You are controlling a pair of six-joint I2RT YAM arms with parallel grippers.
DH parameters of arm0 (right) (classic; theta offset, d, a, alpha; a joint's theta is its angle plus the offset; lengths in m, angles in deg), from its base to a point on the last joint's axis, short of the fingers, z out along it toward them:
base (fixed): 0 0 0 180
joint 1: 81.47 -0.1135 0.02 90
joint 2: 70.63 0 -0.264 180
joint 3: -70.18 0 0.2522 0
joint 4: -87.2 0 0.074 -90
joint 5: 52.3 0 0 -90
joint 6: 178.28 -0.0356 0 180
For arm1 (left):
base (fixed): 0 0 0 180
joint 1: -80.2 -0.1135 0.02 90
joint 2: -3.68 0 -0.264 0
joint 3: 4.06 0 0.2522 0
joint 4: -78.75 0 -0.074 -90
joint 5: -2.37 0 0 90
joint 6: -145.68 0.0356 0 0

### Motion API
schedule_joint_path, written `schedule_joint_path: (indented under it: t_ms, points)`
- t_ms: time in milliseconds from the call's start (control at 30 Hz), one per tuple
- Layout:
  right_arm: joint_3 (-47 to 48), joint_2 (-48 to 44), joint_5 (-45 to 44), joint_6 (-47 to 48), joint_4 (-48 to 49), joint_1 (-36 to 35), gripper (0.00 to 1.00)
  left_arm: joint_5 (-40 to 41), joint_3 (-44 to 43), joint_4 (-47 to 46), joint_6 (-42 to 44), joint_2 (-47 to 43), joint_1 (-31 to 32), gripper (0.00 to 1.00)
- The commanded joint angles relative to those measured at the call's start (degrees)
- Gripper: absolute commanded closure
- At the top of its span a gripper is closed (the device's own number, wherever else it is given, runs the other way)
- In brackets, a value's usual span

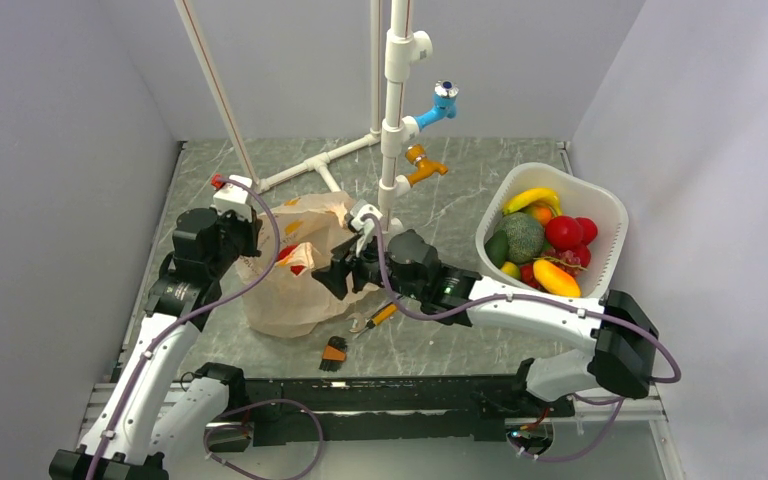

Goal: Take the fake fruits out of the plastic bag
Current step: Adjust the plastic bag at the center of the board.

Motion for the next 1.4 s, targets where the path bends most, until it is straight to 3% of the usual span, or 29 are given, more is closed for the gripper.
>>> schedule_joint_path:
  t_ms: [0,67,167,433,633,767,1167,1267,1367]
  points:
    - [3.7,1.2,11.1,-2.4,7.6,-2.6,0.55,0.2,0.1,-2.5,0.3,0.0,0.0,1.0]
    - [3.5,1.3,12.1,-3.3,7.6,-5.7,0.78,1.0,0.0,-2.2,0.1,0.0,0.0,1.0]
    - [2.5,2.1,11.1,-2.7,6.7,-11.0,0.88,1.9,-0.1,-2.2,0.0,0.0,0.0,1.0]
    - [4.0,13.9,8.6,2.5,0.6,-18.5,1.0,2.0,-0.1,-2.1,0.0,0.6,0.0,1.0]
    - [15.1,27.6,0.3,8.5,-10.1,-23.3,1.0,2.8,0.3,-2.3,0.0,0.5,0.0,1.0]
    - [14.9,28.4,-1.1,8.3,-10.1,-24.5,1.0,3.2,0.8,-2.7,0.0,0.2,0.4,1.0]
    - [3.2,8.2,-4.3,8.4,-8.1,-24.4,0.4,1.7,0.5,-2.8,0.0,0.0,0.5,1.0]
    - [0.8,2.3,-4.6,8.6,-8.9,-24.4,0.28,1.7,0.9,-3.3,0.2,-0.6,0.6,1.0]
    - [-0.9,-2.5,-6.0,8.4,-9.6,-24.4,0.24,1.4,1.0,-3.6,0.2,-0.8,0.6,1.0]
